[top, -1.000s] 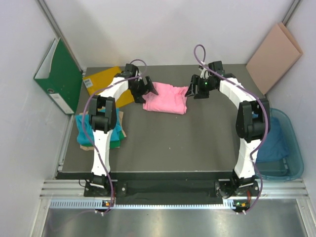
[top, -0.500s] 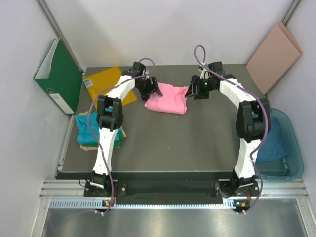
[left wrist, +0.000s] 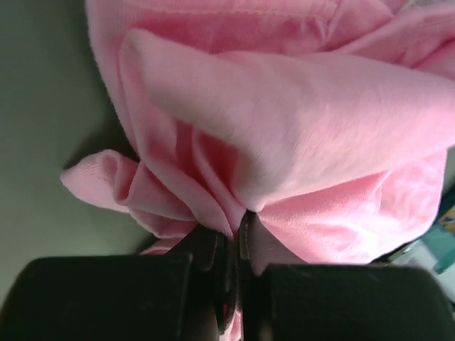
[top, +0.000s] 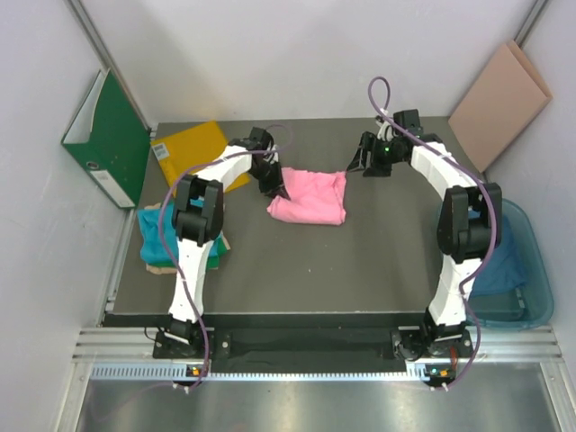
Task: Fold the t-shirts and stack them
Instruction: Put the neatly folded tshirt into the corner of the board with the left arm
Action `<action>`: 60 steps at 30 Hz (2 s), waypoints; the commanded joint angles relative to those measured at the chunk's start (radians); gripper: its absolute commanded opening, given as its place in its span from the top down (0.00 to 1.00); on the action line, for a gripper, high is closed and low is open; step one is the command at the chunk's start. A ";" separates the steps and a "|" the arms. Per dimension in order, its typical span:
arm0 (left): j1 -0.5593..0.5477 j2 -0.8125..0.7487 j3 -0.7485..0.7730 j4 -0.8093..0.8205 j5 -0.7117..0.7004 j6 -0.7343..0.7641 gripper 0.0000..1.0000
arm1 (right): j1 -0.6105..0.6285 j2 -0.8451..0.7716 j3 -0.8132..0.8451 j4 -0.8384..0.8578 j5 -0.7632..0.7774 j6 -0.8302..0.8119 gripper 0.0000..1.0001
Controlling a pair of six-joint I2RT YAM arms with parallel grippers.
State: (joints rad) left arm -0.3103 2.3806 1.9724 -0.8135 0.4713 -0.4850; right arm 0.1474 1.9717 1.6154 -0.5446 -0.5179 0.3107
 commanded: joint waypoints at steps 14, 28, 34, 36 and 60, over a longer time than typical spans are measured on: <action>0.086 -0.523 -0.156 -0.473 -0.367 0.008 1.00 | -0.006 -0.166 -0.103 0.035 -0.034 -0.013 0.35; 0.264 -0.906 -0.337 -0.503 -0.514 -0.115 1.00 | -0.003 -0.264 -0.285 0.067 -0.097 -0.047 0.35; 0.483 -1.034 -0.575 -0.409 -0.556 -0.066 1.00 | 0.004 -0.280 -0.319 0.087 -0.111 -0.041 0.35; 0.548 -1.040 -0.671 -0.328 -0.519 -0.041 1.00 | 0.007 -0.278 -0.321 0.089 -0.114 -0.041 0.35; 0.698 -0.696 -0.369 -0.339 -0.385 0.039 1.00 | 0.027 -0.295 -0.368 0.097 -0.110 -0.036 0.34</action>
State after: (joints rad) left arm 0.3511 1.6882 1.6016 -1.1210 0.1219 -0.4644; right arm 0.1638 1.7306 1.2514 -0.4919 -0.6228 0.2882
